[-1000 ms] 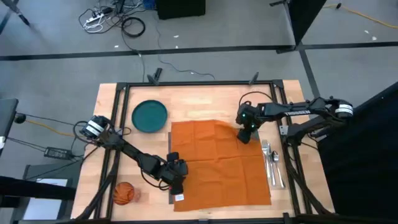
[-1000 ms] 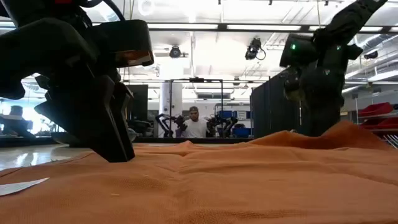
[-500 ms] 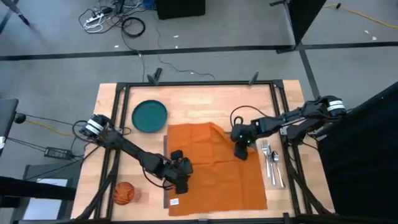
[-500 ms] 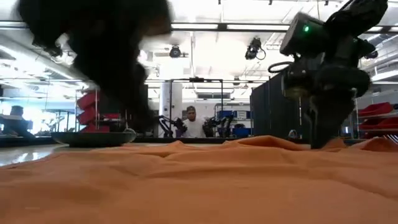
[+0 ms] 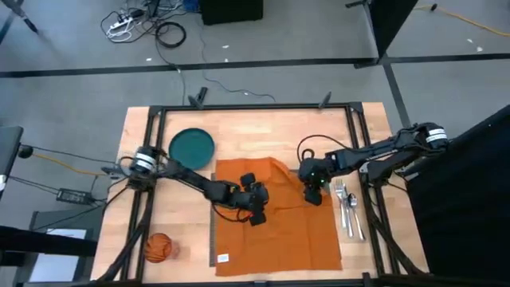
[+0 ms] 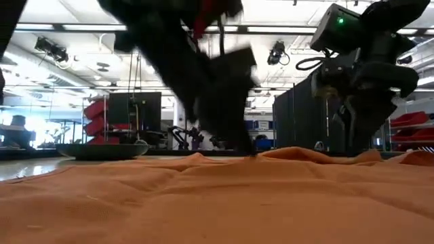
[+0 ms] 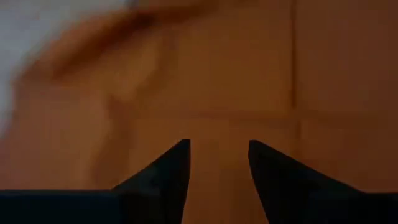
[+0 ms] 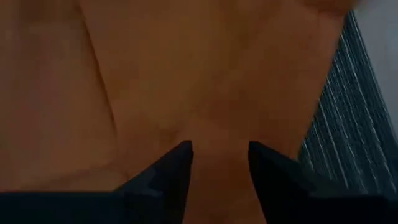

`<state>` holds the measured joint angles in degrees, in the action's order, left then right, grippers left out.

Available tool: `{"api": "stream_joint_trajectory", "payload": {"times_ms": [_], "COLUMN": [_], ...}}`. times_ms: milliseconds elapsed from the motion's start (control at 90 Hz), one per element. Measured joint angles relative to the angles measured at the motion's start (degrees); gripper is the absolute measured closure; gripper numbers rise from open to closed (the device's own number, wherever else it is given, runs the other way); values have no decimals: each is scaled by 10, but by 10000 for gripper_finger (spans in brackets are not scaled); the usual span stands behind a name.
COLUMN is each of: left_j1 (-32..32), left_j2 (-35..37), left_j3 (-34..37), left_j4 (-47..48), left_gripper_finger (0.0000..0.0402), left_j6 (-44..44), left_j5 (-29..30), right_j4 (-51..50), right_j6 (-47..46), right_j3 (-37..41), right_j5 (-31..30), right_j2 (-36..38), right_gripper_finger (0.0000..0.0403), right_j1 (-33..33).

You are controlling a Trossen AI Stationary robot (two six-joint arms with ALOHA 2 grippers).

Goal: Set table place
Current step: Fold the orange table napkin

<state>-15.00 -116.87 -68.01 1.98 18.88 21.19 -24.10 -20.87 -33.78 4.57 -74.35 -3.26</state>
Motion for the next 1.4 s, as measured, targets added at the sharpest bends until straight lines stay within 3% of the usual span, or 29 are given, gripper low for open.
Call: {"api": "stream_joint_trajectory", "payload": {"times_ms": [322, 544, 800, 900, 1011, 1167, 1400], "left_j1": [-9, -9, -10, -10, -10, -10, -12], "left_j2": [1, 1, 0, 0, 0, 0, 0], "left_j3": [-2, -1, -1, -1, -1, -1, -2], "left_j4": [21, 17, 12, 10, 7, 8, 15], "left_gripper_finger": [255, 255, 255, 255, 255, 255, 255], "left_j6": [-7, -8, -9, -9, -9, -17, -18], "left_j5": [1, 0, -1, -1, -2, -2, -2], "right_j4": [-98, -61, -27, -22, -19, -32, -87], "right_j6": [-5, 0, 2, 2, 1, 4, -15], "right_j3": [0, -1, 2, 1, 2, 2, -3], "right_j5": [4, -156, -176, -221, -276, -300, -423], "right_j2": [30, 10, -27, -50, -51, -15, 41], "right_gripper_finger": [266, 267, 270, 274, 305, 390, 401], "right_j1": [-76, -122, -128, -133, -139, -140, -115]}}
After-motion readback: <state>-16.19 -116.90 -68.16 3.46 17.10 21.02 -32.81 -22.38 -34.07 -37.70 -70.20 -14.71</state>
